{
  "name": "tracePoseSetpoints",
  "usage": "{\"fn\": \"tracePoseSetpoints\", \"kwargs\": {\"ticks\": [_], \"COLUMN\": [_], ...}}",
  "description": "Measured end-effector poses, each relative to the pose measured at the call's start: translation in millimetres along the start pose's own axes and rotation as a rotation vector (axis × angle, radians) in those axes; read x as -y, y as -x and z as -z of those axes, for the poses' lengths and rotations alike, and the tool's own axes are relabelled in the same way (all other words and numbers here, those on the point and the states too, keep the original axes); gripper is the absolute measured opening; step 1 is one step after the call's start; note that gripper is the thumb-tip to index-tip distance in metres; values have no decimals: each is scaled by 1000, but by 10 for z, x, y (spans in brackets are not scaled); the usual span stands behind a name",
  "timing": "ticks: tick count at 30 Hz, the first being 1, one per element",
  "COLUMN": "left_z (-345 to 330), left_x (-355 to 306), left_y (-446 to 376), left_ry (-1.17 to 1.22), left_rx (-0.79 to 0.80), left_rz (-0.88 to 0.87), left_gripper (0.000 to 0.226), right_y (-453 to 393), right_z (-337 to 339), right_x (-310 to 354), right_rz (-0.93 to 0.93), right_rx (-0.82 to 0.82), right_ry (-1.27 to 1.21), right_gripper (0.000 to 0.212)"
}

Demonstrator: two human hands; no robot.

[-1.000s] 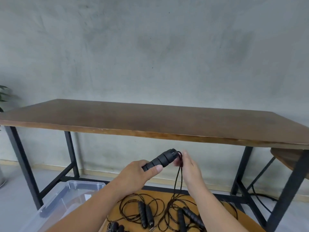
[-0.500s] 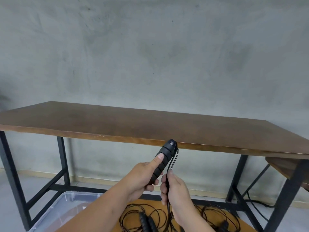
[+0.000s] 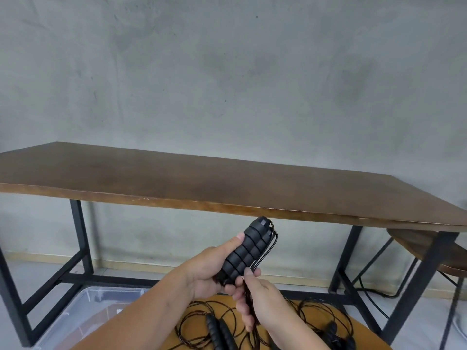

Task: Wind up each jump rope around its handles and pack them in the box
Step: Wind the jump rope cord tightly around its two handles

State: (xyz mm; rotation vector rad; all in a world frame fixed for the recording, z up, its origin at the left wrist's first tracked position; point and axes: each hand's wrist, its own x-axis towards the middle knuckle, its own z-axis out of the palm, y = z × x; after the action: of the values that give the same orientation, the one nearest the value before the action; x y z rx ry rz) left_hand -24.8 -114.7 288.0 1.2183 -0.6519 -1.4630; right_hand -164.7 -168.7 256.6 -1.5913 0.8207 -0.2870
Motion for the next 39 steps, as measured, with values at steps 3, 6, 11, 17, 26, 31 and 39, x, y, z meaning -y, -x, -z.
{"fn": "tracePoseSetpoints", "kwargs": {"ticks": [3, 6, 11, 17, 26, 31, 39], "left_z": [38, -6, 153, 218, 120, 17, -86], "left_x": [-17, -25, -34, 39, -3, -30, 0], "left_y": [-24, -43, -101, -99, 56, 119, 152], "left_ry": [10, -58, -222, -1075, -1571, -1733, -1736], "left_rx": [41, -9, -181, -316, -324, -253, -166], "left_rz": [5, -12, -109, -174, -204, -213, -254], "left_gripper": [67, 68, 59, 52, 75, 89, 76], "right_y": [5, -31, -13, 42, 142, 132, -69], "right_z": [-15, -4, 46, 173, 687, 680, 589], "right_x": [-1, -36, -90, 116, 659, 914, 1070], "right_rz": [7, -13, -23, 65, 253, 343, 414], "right_rx": [16, 33, 152, 49, -61, 51, 226], "right_ry": [-73, -132, 46, 534, 813, 920, 931], "right_gripper": [64, 64, 36, 27, 9, 14, 14]}}
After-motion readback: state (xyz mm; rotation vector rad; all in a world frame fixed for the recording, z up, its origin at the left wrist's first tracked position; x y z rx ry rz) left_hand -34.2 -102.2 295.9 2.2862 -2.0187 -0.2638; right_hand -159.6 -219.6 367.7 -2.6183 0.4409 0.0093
